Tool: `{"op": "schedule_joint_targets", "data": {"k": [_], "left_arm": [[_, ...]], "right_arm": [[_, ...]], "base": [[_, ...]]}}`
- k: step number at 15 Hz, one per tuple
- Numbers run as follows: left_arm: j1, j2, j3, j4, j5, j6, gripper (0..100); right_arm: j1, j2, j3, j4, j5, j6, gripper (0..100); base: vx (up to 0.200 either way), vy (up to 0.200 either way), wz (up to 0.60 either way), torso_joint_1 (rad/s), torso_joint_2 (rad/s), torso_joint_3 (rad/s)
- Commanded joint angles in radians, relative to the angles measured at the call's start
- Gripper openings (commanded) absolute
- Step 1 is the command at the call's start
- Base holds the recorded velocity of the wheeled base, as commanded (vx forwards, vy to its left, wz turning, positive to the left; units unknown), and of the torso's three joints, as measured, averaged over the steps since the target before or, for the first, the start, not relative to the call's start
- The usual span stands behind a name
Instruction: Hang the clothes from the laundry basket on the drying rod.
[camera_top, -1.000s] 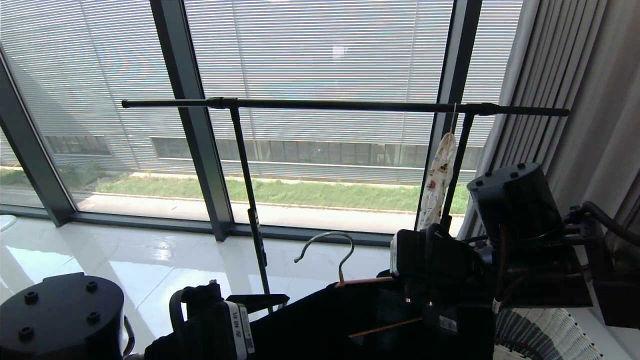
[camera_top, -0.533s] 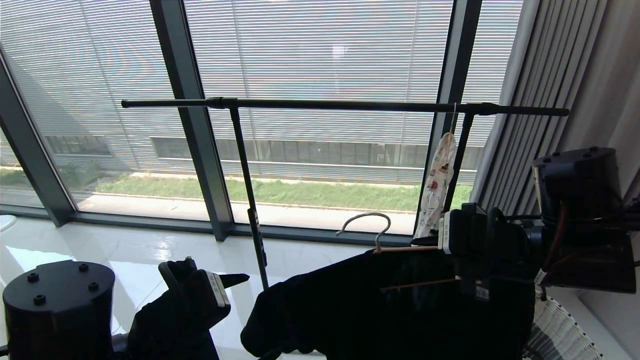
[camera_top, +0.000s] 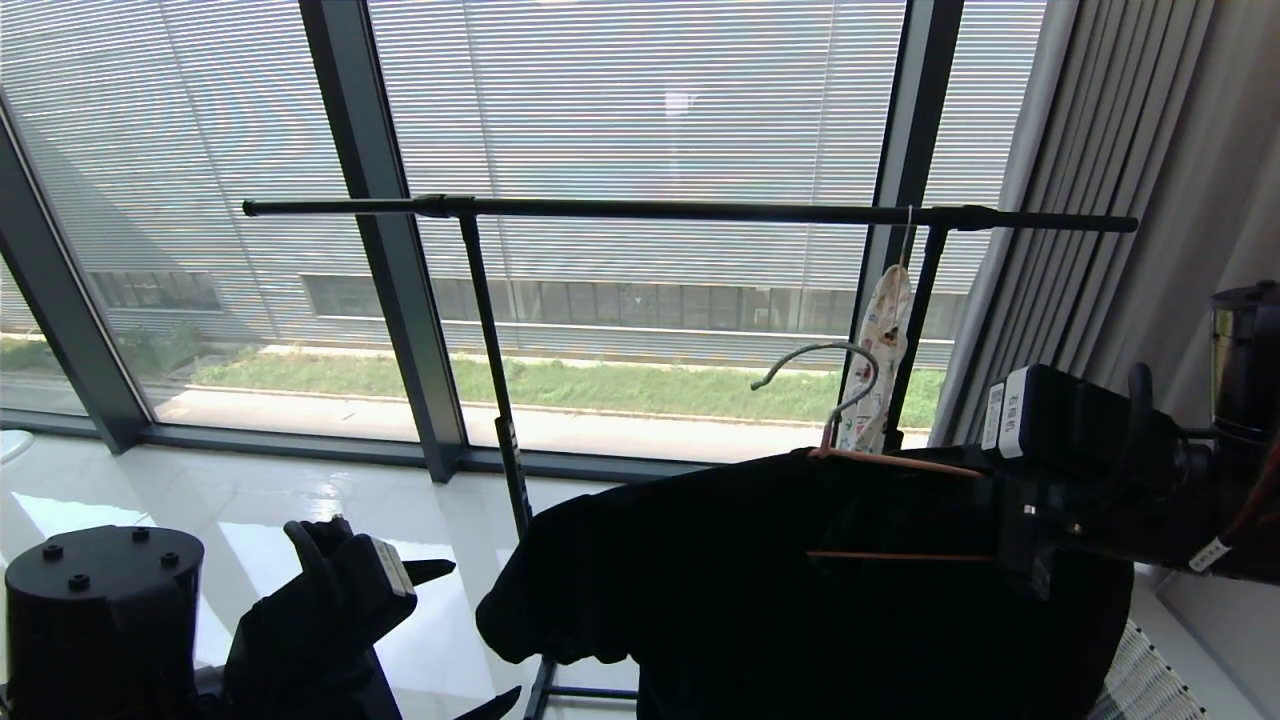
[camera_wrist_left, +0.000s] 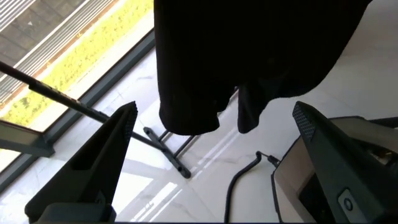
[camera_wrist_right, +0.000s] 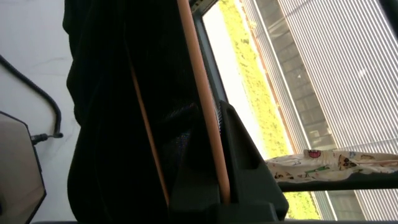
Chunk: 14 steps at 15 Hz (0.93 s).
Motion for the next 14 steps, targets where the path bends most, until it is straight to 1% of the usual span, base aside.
{"op": "schedule_joint_targets", "data": {"k": [1, 4, 6, 7, 11, 14], "left_arm": [[0.022, 0.011, -0.003, 0.000, 0.000, -0.001, 100], [0.032, 0.018, -0.026, 0.000, -0.003, -0.005, 100], [0.032, 0.023, -0.041, 0.000, -0.023, -0.004, 100], [0.032, 0.031, -0.038, 0.000, -0.028, -0.005, 0], [0.036, 0.038, -0.032, 0.000, -0.026, -0.005, 0], [0.082, 0.038, -0.021, 0.000, -0.022, -0.004, 0]], "right_arm": [[0.006, -0.033, 0.001, -0.001, 0.003, 0.001, 0], [0.043, -0.059, 0.002, 0.001, 0.008, -0.001, 0], [0.075, -0.061, 0.001, 0.001, 0.002, -0.002, 0], [0.077, -0.062, 0.001, 0.001, 0.002, -0.004, 0], [0.080, -0.068, 0.001, 0.001, -0.007, -0.007, 0], [0.080, -0.059, 0.001, 0.001, -0.020, -0.007, 0]], "base": [[0.000, 0.000, 0.00, 0.000, 0.00, 0.000], [0.000, 0.000, 0.00, 0.000, 0.00, 0.000], [0.000, 0.000, 0.00, 0.000, 0.00, 0.000], [0.000, 0.000, 0.00, 0.000, 0.00, 0.000], [0.000, 0.000, 0.00, 0.000, 0.00, 0.000], [0.000, 0.000, 0.00, 0.000, 0.00, 0.000]]}}
